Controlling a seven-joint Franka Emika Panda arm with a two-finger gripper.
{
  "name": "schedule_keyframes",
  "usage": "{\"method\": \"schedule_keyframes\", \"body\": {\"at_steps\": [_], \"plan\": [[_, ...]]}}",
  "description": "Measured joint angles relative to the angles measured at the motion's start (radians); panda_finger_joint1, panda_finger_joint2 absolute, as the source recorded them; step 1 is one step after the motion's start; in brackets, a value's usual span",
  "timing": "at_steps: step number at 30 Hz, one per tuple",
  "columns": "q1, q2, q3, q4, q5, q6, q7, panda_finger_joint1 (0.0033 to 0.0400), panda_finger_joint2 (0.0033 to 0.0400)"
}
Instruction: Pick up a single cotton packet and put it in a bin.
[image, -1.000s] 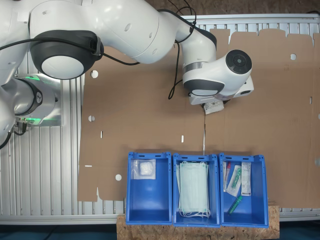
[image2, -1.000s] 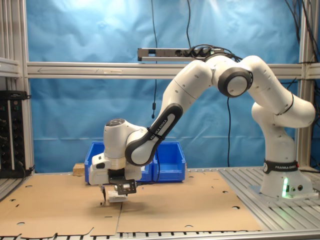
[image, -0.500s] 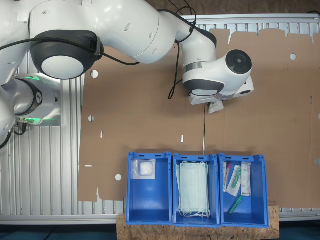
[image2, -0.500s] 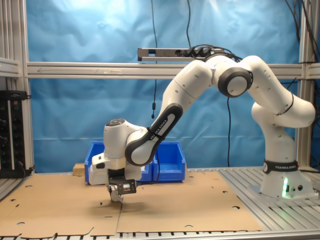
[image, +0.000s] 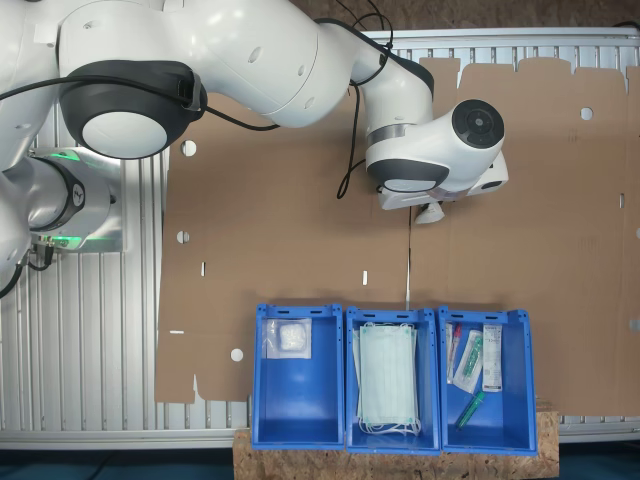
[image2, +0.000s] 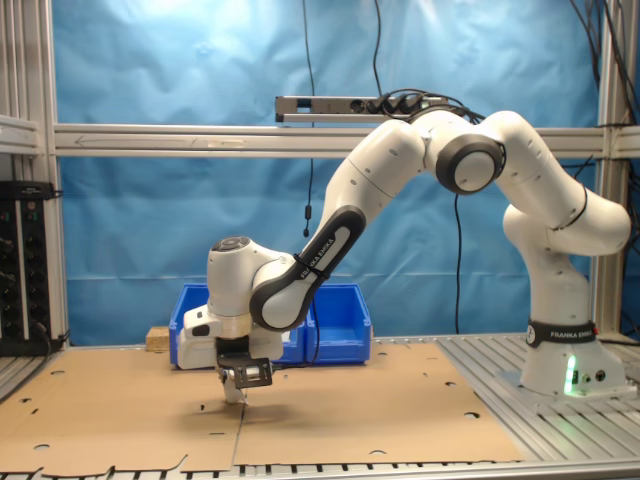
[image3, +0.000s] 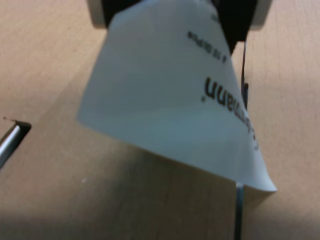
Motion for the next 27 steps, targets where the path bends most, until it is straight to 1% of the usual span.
{"method": "schedule_keyframes", "body": {"at_steps": [13,18,23,24,27], "plan": [[0.000,0.000,0.000,0.000,0.000,0.000,0.000,0.0059,0.0059],[0.000,-0.006,0.000,-0.008,0.000,0.000,0.000,0.0059,0.0059],[0.000,-0.037,0.001,-0.042,0.000,0.000,0.000,0.0059,0.0059],[0.000,-0.058,0.001,-0.062,0.000,0.000,0.000,0.0059,0.0059],[0.000,-0.097,0.001,-0.095,0.000,0.000,0.000,0.0059,0.0059]]}}
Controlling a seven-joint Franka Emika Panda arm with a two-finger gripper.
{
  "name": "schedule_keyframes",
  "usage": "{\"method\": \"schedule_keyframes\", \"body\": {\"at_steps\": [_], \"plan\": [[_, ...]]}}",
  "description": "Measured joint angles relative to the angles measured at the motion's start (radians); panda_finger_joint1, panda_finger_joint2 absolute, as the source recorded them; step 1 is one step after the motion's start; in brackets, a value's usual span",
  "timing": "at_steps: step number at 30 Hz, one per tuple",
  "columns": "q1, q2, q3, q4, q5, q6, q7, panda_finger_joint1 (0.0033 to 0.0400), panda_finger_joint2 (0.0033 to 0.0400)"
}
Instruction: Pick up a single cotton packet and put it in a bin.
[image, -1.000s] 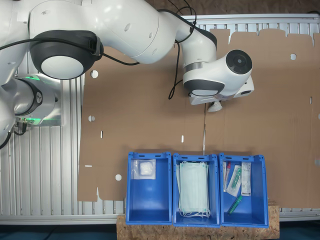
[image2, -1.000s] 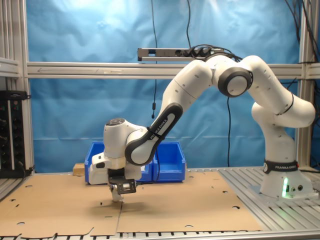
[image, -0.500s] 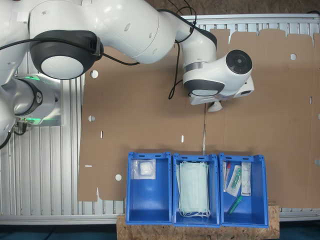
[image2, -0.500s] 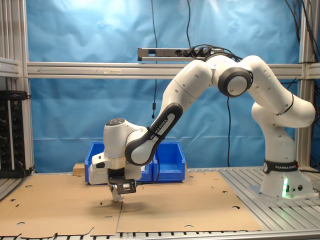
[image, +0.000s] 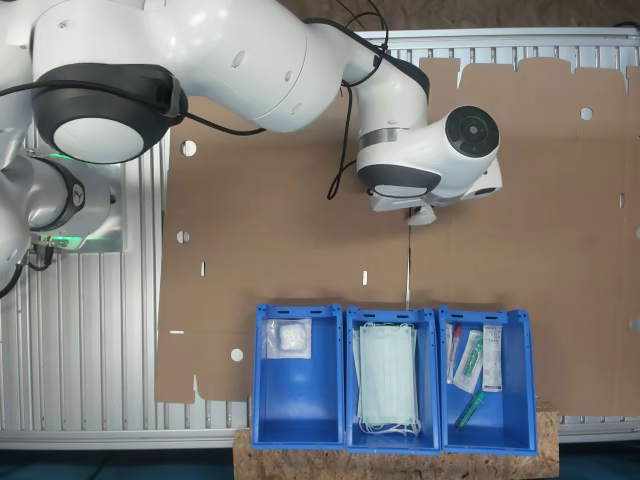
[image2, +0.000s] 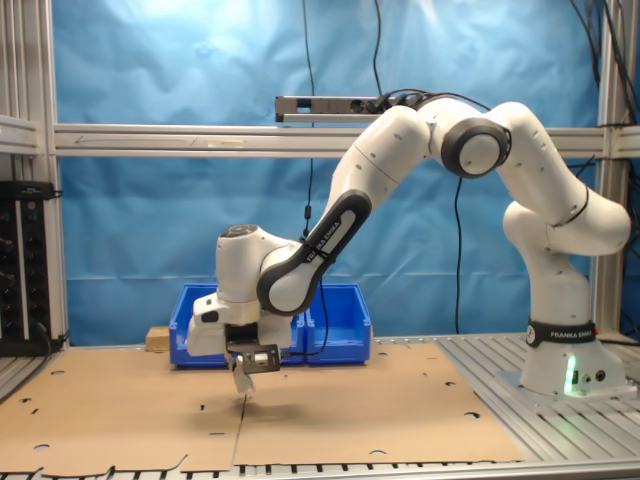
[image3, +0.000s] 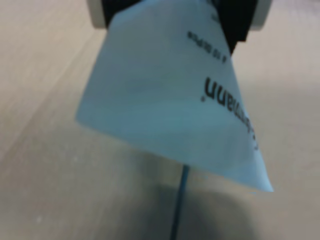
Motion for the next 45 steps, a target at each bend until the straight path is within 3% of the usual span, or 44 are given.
{"method": "schedule_keyframes", "body": {"at_steps": [28,35,45], "plan": [[-0.020,-0.540,-0.010,-0.378,-0.003,0.002,0.000,0.0059,0.0059],[-0.046,-0.637,-0.050,-0.454,-0.053,0.002,0.000,0.0059,0.0059],[-0.080,-0.698,-0.129,-0.514,-0.098,0.002,-0.001,0.0059,0.0059]]}}
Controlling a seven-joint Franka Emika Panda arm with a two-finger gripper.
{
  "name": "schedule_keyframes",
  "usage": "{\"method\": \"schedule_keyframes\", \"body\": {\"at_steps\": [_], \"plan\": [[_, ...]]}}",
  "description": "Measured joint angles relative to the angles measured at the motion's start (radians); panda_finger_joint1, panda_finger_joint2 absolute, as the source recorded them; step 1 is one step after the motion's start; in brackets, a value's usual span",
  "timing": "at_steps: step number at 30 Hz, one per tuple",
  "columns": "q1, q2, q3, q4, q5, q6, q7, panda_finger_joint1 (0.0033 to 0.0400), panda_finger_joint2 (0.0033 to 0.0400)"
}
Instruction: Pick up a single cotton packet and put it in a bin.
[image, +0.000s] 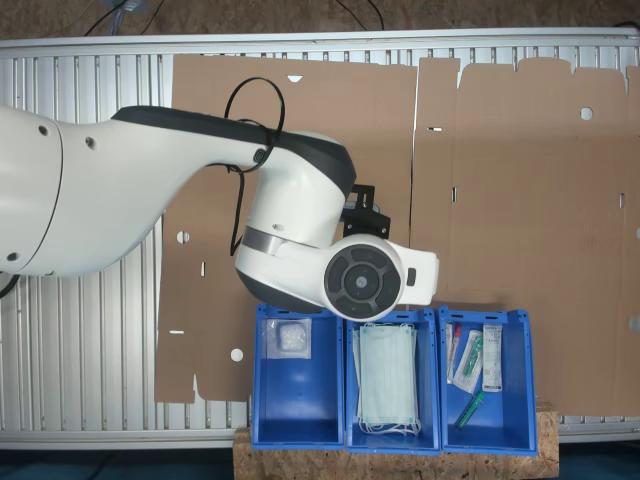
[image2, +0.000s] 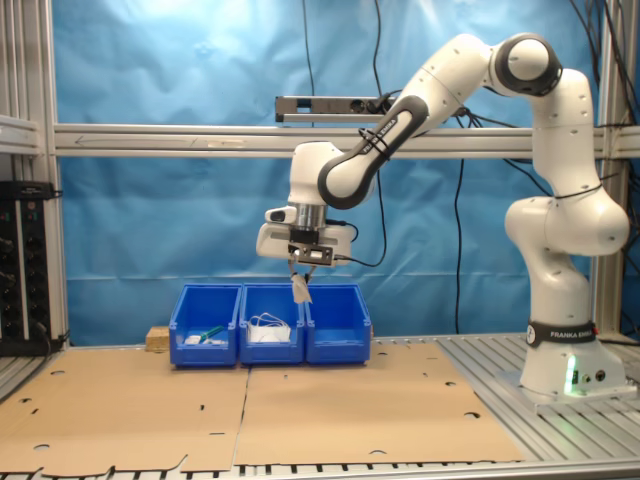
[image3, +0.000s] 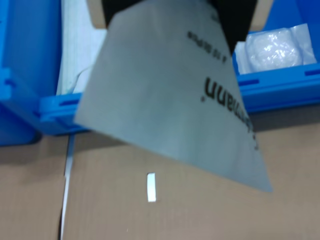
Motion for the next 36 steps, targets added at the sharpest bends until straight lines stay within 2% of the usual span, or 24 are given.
{"method": "schedule_keyframes", "body": {"at_steps": [9,22,36], "plan": [[-0.017,-0.042,-0.093,-0.048,-0.021,0.000,-0.045,0.0059,0.0059],[-0.025,-0.043,-0.210,-0.067,-0.029,0.000,-0.134,0.0059,0.0059],[-0.026,-0.002,-0.270,-0.067,-0.032,0.000,-0.195,0.0059,0.0059]]}}
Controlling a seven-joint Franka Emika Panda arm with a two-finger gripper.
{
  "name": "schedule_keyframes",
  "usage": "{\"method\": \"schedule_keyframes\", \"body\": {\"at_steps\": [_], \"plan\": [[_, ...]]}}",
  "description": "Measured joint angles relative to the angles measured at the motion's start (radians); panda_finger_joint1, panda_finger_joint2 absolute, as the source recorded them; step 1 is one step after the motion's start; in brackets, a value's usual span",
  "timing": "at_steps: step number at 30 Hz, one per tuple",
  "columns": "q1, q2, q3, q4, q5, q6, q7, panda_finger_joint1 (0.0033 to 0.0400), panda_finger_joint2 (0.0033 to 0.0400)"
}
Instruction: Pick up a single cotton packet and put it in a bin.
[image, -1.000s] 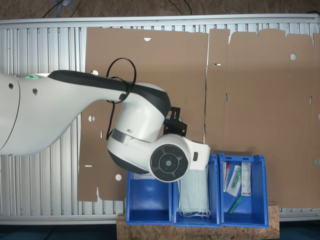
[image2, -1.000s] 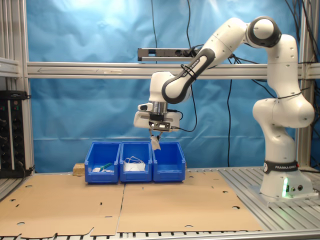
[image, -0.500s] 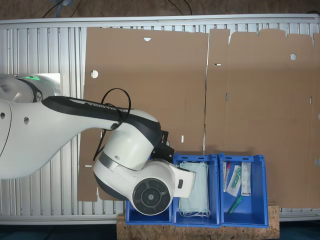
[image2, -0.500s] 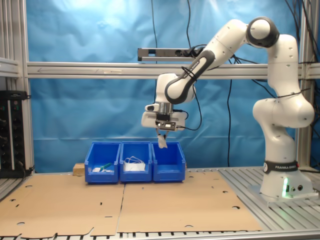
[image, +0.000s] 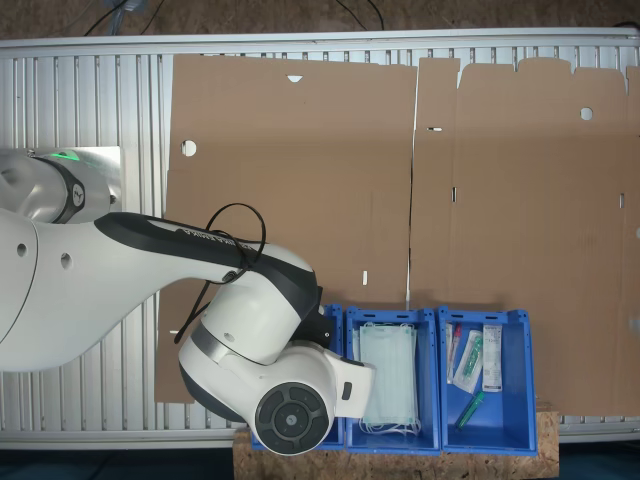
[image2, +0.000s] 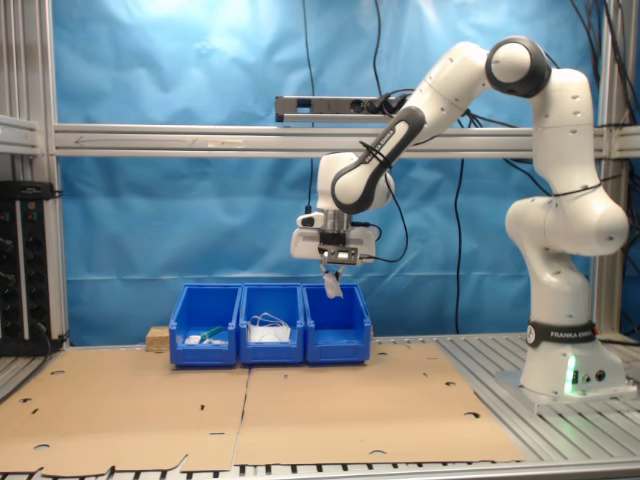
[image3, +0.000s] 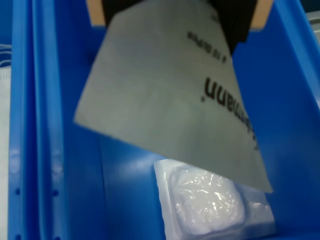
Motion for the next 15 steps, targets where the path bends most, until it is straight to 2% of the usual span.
{"method": "schedule_keyframes", "body": {"at_steps": [15], "plan": [[-0.001,0.012,-0.038,0.001,-0.001,0.000,-0.085,0.0059,0.0059]]}}
